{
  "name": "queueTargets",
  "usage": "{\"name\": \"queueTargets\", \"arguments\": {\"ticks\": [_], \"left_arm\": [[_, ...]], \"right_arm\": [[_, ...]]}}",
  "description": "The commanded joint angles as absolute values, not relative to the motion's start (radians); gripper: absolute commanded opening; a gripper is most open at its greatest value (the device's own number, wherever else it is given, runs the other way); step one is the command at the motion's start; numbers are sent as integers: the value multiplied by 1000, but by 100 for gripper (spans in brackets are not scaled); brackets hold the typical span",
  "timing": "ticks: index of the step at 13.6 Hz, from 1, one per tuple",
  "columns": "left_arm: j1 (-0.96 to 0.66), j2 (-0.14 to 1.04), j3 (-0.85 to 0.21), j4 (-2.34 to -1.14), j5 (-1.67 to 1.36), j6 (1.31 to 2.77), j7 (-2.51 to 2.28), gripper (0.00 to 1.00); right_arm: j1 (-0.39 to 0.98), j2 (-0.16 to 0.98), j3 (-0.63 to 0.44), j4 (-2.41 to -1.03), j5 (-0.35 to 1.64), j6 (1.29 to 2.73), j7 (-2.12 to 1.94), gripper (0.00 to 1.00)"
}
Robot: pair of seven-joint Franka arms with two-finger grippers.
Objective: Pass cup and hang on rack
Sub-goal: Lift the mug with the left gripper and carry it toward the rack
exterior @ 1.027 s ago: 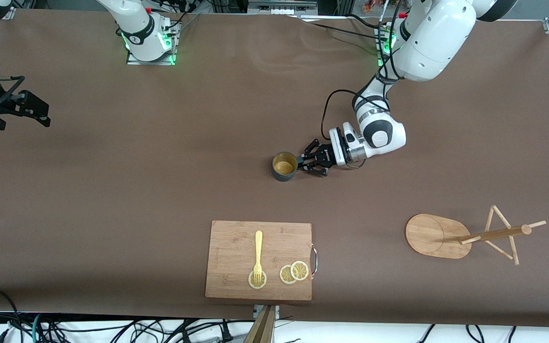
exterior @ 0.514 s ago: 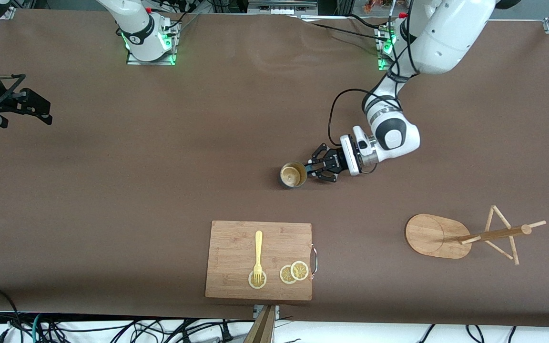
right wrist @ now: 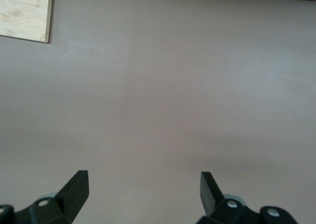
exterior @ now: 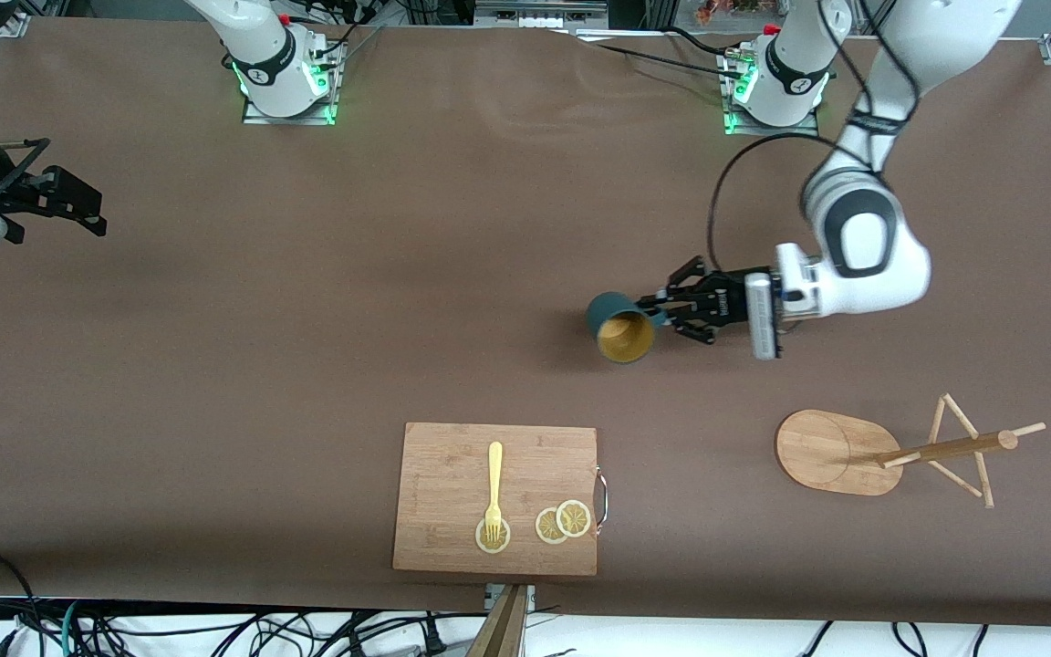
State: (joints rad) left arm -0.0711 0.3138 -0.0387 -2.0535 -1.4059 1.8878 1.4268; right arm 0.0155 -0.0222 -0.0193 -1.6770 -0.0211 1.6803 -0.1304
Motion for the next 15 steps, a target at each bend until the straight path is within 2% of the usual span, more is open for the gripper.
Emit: {"name": "queueTargets", "arguments": {"ticks": [1,3,6,11,15], "left_arm": [[-48,229,84,-2097,-1318,1681,1217,0],[-41,219,202,-2091,-1240,1525,1132,0],[-25,213,313,-2091,-1193,1381,1005,0],[128,238,325,-2086,-1206,1307,800,0],[250,325,322,-2040,-1287,1236,610,0]], "right_arm": [[18,-22,-20,-1657,-6,1648,-123,100],[18,-15,-20,-1657,-6,1646,-123,100],[15,3,-20,-1652,-6,1646,-127,100],[20,-26,-20,-1654,-5,1644,-123,100],[15,-34,-20,-1654,-5,1632,-123,100]]}}
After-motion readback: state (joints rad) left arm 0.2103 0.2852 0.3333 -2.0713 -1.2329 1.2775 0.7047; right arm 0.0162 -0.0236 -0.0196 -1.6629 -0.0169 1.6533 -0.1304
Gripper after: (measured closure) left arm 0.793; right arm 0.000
